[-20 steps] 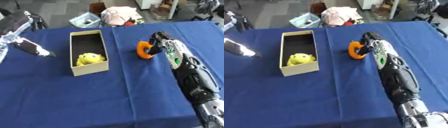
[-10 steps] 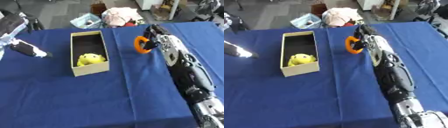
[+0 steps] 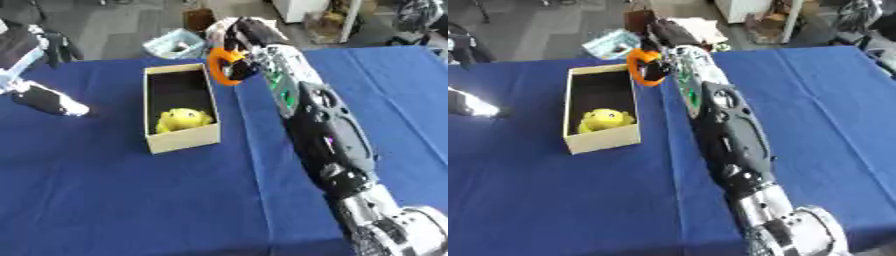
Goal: Pick up objects on the table and place them in the box.
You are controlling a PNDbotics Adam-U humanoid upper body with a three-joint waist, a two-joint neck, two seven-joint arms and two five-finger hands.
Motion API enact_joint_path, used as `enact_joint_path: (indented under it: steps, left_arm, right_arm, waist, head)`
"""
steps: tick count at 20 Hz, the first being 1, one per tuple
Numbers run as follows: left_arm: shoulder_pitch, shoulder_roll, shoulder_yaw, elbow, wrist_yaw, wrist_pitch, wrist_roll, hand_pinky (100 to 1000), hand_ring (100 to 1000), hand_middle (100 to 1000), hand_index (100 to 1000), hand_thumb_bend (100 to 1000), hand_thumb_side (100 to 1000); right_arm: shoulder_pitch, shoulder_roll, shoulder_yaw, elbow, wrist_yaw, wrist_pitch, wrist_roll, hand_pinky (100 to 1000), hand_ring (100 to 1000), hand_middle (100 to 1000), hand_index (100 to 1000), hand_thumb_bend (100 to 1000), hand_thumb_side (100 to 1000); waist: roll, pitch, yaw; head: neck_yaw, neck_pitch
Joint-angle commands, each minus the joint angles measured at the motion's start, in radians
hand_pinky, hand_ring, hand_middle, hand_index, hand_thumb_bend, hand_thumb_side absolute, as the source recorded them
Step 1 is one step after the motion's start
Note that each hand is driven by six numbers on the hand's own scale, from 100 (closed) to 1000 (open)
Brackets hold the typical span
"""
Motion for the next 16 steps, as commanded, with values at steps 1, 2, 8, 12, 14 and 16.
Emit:
enact_joint_path:
  steps: [1,2,8,12,14,16]
  left_arm:
    - [-0.024,0.008,0.006,-0.027,0.01,-0.003,0.001,579,474,505,664,909,384]
    - [-0.026,0.005,0.006,-0.03,0.012,-0.003,0.002,578,473,505,663,910,384]
    - [-0.028,-0.004,0.006,-0.043,0.017,0.001,0.004,577,472,503,662,912,387]
    - [-0.023,-0.004,0.008,-0.045,0.018,0.004,0.005,577,472,503,662,913,386]
    - [-0.02,-0.004,0.008,-0.044,0.018,0.005,0.006,576,471,503,662,913,386]
    - [-0.017,-0.003,0.01,-0.043,0.017,0.007,0.008,576,471,503,662,913,386]
  right_arm:
    - [-0.005,0.073,0.003,-0.028,0.072,-0.001,0.009,732,618,554,363,100,102]
    - [0.004,0.095,0.003,-0.027,0.096,0.0,0.012,733,619,556,365,100,105]
    - [0.058,0.178,-0.021,-0.055,0.225,0.02,-0.002,728,631,588,669,299,242]
    - [0.078,0.189,-0.034,-0.081,0.268,0.04,-0.029,729,657,647,889,473,360]
    - [0.078,0.183,-0.038,-0.088,0.291,0.056,-0.045,733,674,701,931,517,372]
    - [0.073,0.173,-0.041,-0.095,0.317,0.08,-0.067,738,692,753,960,577,401]
  waist:
    - [0.007,-0.008,0.005]
    - [0.008,-0.005,0.008]
    - [0.013,0.005,0.021]
    - [0.012,0.006,0.02]
    - [0.011,0.006,0.019]
    - [0.011,0.006,0.018]
  head:
    - [-0.006,-0.015]
    - [-0.008,-0.017]
    - [-0.011,-0.022]
    - [-0.009,-0.021]
    - [-0.008,-0.021]
    - [-0.008,-0.022]
